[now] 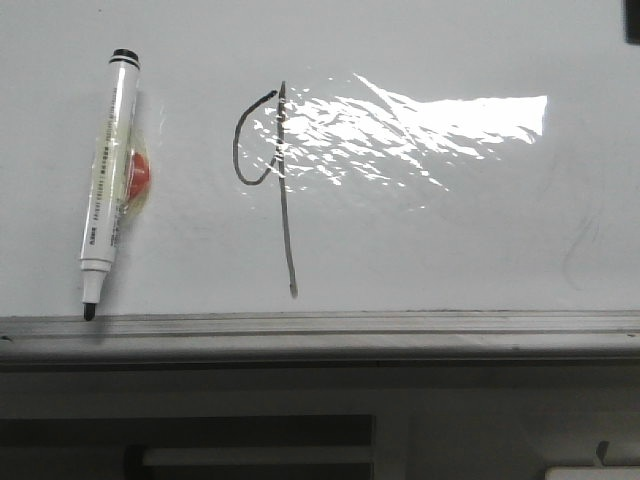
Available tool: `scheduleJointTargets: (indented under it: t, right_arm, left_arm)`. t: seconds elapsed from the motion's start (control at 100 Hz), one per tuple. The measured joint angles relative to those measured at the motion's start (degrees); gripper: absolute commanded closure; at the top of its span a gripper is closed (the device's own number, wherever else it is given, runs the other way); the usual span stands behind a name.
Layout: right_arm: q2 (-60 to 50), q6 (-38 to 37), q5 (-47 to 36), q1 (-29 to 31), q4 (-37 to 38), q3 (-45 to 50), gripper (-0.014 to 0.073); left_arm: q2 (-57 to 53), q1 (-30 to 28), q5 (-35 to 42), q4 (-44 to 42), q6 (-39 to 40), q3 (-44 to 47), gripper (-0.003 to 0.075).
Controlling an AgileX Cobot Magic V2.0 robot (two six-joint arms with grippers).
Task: Write number 9 on whiteboard
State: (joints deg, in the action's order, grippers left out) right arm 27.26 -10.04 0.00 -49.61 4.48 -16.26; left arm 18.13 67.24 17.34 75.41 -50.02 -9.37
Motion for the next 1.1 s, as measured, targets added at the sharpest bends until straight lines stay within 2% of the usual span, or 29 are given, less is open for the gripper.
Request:
scheduleJointTargets:
  t: [0.16, 0.32, 0.89, 1.01, 1.1]
  right_arm:
    - [-9.3, 0.0, -1.1, 0.0, 0.4, 8.5, 0.0655]
    - [-14.1, 0.0, -1.1, 0.0, 0.4, 12.8, 0.0655]
    - [-14.5, 0.0, -0.5, 0.0, 0.5, 14.2, 0.0655]
    - [-14.5, 0.0, -0.5, 0.0, 0.5, 14.2, 0.0655]
    - [-14.5, 0.0, -0.5, 0.0, 0.5, 14.2, 0.0655]
  left_arm:
    - [-7.3, 0.0, -0.6, -0.4, 0.0, 3.7, 0.0741]
    - [-9.6, 0.0, -0.6, -0.4, 0.0, 4.9, 0.0741]
    - [-9.8, 0.0, -0.9, -0.4, -0.1, 4.9, 0.0741]
    - [-9.8, 0.0, 3.3, -0.4, -0.1, 5.0, 0.0741]
    - [-9.8, 0.0, 11.4, -1.1, -0.1, 5.3, 0.0741]
